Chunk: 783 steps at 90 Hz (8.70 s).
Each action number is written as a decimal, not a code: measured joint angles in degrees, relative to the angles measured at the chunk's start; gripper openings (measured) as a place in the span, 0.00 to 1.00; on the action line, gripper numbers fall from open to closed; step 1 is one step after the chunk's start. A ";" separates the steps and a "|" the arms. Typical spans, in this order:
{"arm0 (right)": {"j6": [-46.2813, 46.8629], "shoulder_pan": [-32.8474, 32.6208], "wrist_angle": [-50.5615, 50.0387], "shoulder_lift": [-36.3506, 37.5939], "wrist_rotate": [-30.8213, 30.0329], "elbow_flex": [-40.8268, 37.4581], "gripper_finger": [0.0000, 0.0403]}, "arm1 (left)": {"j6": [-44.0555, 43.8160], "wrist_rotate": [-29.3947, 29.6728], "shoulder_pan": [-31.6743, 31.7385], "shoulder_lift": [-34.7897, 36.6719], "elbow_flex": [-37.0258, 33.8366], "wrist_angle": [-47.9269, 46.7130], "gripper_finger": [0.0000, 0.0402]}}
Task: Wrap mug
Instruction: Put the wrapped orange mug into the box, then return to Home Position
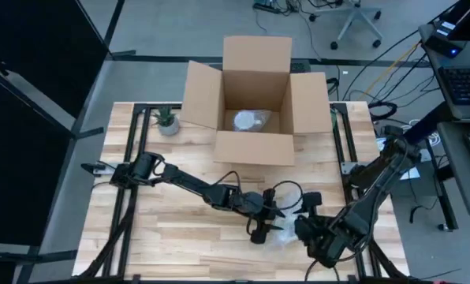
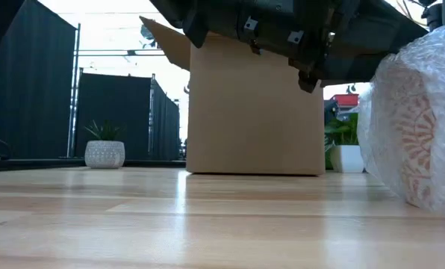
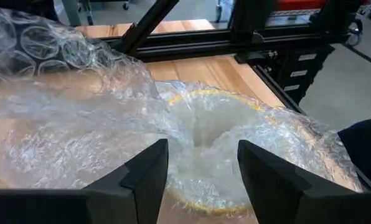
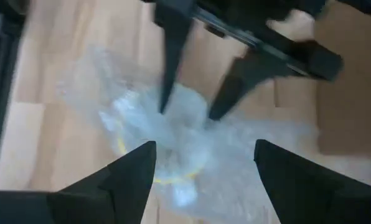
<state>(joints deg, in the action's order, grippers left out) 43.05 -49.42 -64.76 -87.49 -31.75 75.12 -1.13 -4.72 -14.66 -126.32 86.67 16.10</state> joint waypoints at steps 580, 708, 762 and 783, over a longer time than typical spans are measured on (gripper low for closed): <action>-43.32 77.85 -1.38 -44.84 25.00 50.98 0.31 | -28.33 55.46 -20.46 49.20 -1.75 -80.62 0.45; -35.05 57.99 -24.96 5.23 30.22 48.09 0.28 | -27.64 46.44 -19.85 60.56 -11.98 -80.58 0.03; -25.41 42.92 27.49 50.85 33.36 -33.04 0.01 | -22.47 31.78 -18.98 98.59 -52.72 -53.99 0.00; -23.61 42.72 44.83 56.50 33.70 -50.83 0.02 | -23.37 33.63 -18.95 99.55 -55.20 -53.92 0.00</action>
<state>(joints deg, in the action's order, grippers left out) 19.44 -6.70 -19.93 -30.99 1.95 24.29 -24.50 28.91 -33.61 -26.77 31.48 -37.83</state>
